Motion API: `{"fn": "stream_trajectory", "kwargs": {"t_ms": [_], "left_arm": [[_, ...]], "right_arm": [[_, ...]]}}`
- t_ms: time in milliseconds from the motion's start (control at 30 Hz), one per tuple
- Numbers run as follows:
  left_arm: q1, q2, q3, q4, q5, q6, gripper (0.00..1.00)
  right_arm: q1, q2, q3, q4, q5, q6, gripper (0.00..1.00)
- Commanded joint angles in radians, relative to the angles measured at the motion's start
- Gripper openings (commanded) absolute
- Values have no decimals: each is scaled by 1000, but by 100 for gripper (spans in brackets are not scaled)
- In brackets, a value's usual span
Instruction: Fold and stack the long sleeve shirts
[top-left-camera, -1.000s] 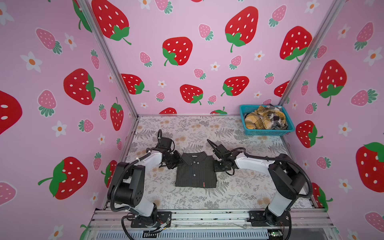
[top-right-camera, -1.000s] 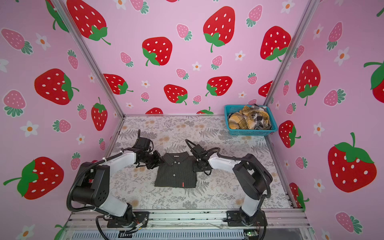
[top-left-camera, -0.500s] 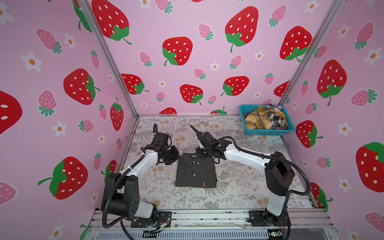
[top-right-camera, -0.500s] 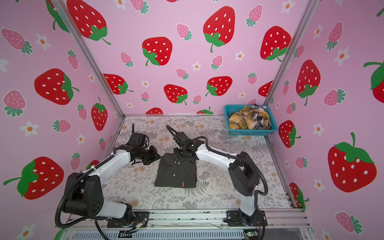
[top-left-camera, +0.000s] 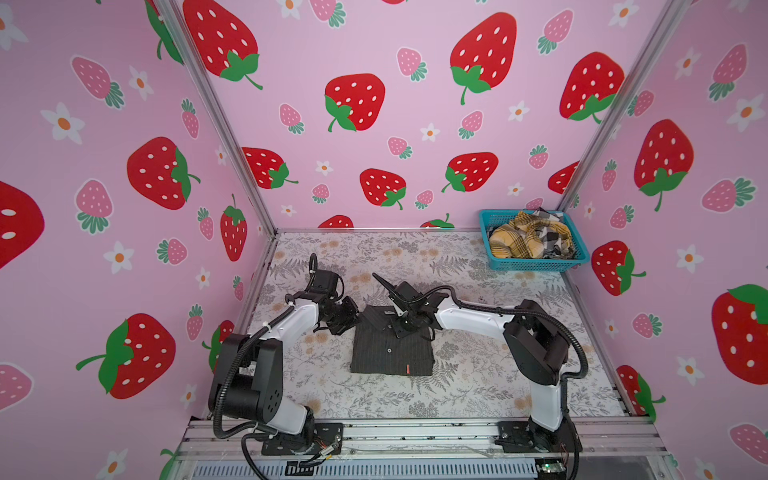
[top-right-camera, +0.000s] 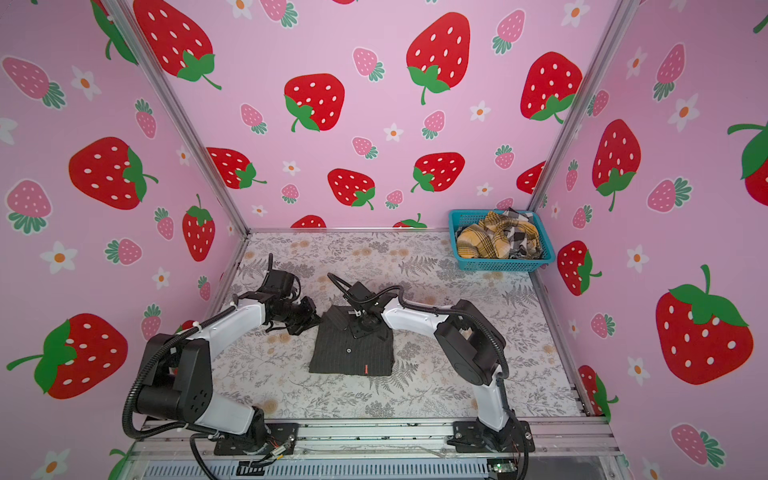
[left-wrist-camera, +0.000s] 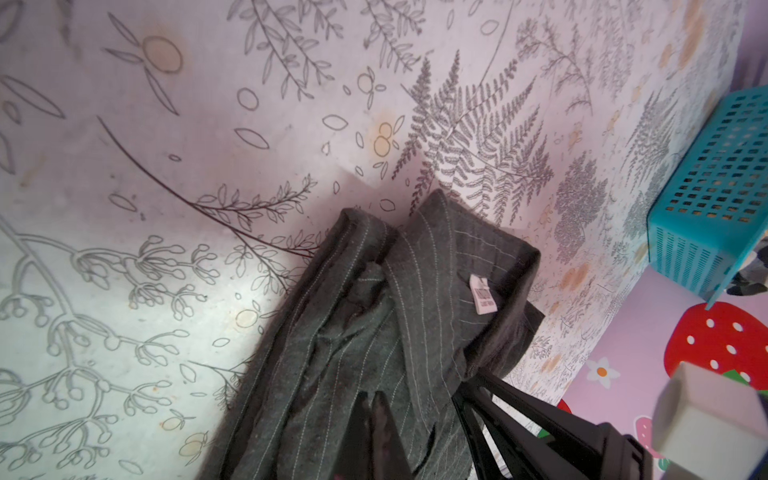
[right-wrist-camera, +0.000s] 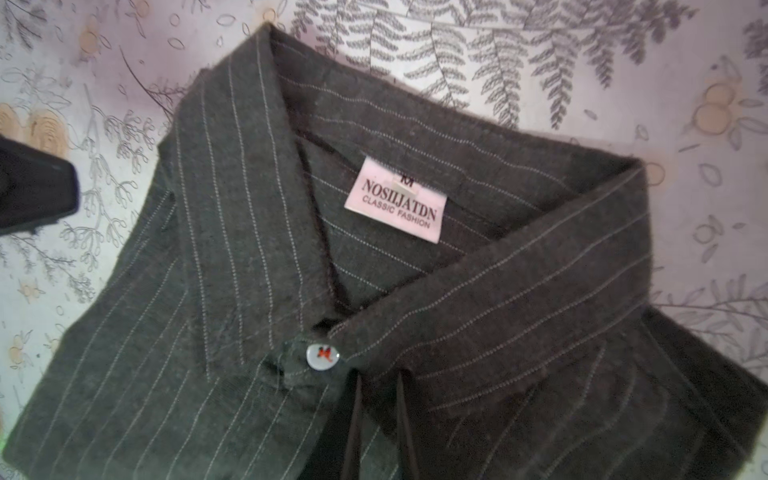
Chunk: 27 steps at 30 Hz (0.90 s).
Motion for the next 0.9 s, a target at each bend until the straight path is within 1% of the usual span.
{"fn": "stream_trajectory", "kwargs": {"t_ms": [0,100,200,333,467,567,700,767,833,867], "left_arm": [[14,11,-13,7,3,16,7],[19,28,-10,5,8,24,7],[20,25,-6,1,8,28,7],[20,-7,9,-31,-15,54,11],[19,-68,20,-78,-88,97,11],[19,-121,11,-86,-108,110,11],[-5,-151,-5,-93,-55,103,10],[-23,-134,-10,-116,-2,95,7],[-37,-134,-57,-65,58,59,7],[-50,-143,-86,-33,63,36,7]], "right_arm": [[9,35,-34,-26,6,1,16],[17,20,-58,-43,31,3,15],[20,-33,-89,-39,53,15,16],[19,-109,-98,-45,67,26,16],[19,-183,-98,-78,81,36,22],[19,-241,-122,-105,94,51,28],[21,-314,-187,-123,78,86,36],[28,-339,-233,-125,64,116,37],[38,-355,-280,-113,49,144,37],[44,-360,-306,-98,36,160,37]]}}
